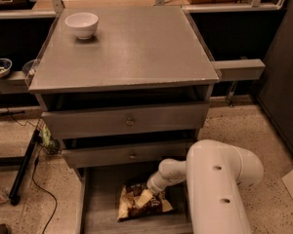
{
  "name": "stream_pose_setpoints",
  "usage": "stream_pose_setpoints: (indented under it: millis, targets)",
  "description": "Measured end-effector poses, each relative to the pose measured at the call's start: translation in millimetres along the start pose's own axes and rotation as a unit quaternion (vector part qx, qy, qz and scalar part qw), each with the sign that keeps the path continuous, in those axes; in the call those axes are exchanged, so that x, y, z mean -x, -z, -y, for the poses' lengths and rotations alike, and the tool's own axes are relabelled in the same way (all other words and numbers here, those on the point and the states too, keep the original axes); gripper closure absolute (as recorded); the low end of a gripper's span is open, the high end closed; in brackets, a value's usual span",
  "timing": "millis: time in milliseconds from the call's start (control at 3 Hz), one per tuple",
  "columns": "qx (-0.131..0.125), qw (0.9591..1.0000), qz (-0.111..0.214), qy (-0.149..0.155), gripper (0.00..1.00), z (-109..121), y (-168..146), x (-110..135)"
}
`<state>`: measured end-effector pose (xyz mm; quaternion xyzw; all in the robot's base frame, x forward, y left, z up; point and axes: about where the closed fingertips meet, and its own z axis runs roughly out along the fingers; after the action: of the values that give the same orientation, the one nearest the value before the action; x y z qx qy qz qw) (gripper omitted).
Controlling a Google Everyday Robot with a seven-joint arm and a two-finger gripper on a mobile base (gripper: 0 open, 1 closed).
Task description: Pick brown chip bag from bottom drawer and place on counter
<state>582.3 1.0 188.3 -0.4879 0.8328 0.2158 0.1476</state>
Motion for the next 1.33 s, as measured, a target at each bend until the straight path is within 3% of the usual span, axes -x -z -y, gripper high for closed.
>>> stream_pose_setpoints:
  millis: [1000, 1333]
  targets:
    - [0.013, 0.9997, -0.021, 0.007, 0.00, -12.9, -17.5, -14.4]
    - [0.014, 0.9997, -0.021, 0.007, 0.18, -13.0, -17.6, -14.4]
